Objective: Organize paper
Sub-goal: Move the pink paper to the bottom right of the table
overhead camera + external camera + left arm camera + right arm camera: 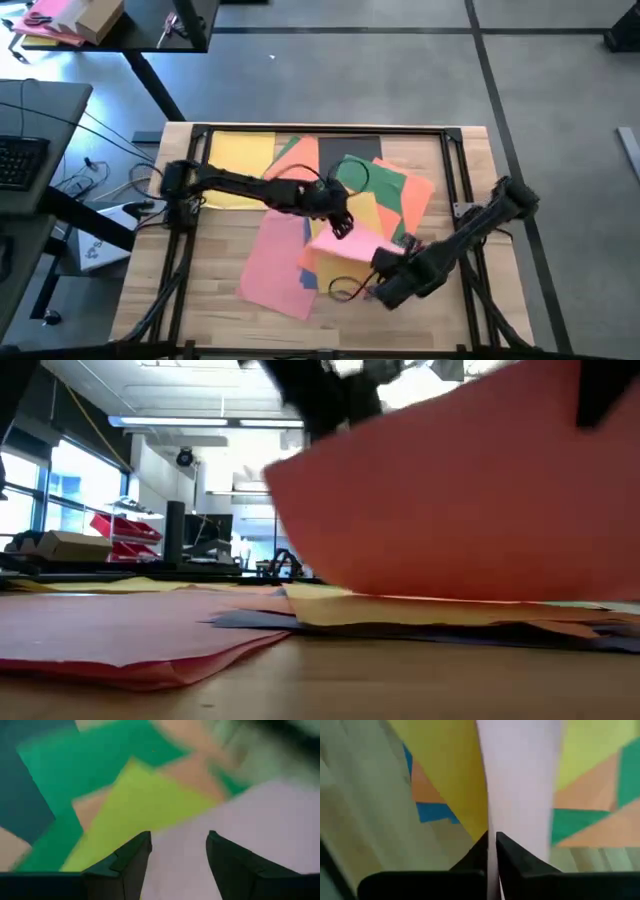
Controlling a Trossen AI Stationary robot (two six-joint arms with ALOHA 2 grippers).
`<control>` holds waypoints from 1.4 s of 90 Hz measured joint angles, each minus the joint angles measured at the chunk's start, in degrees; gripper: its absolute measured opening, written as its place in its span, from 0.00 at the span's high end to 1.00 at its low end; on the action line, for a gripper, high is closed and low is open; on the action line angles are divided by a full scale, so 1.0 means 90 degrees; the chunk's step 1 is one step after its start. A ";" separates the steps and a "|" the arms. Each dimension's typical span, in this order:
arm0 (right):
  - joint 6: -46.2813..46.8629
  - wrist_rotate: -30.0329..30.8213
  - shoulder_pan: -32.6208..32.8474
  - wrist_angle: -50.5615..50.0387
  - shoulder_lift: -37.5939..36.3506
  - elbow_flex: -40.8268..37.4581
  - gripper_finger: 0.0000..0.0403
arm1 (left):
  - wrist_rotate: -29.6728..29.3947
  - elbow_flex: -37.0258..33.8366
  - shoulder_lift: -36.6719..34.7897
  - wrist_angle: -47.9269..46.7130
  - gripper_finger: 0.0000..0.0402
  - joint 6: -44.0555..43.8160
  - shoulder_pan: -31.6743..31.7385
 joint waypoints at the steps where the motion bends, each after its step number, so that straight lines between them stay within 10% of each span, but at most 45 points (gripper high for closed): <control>1: 0.0056 0.0034 -0.0001 -0.0031 -0.0078 0.0000 1.00 | -0.0060 0.0002 -0.0083 0.0009 0.55 0.0007 0.0004; 18: 0.1121 0.1207 0.0002 -0.0679 -0.1539 0.0000 1.00 | -0.1216 0.0004 -0.1057 -0.0079 0.55 0.0569 0.0009; 48: 0.2423 0.3043 -0.0060 -0.1922 -0.3550 -0.0076 1.00 | -0.0843 -0.0134 -0.0983 -0.0252 0.55 0.0669 -0.0432; 126: 0.1738 0.2279 -0.2208 -0.1928 -0.4147 -0.0102 1.00 | 0.1269 -0.0618 0.2286 0.1893 0.55 0.0708 -0.0834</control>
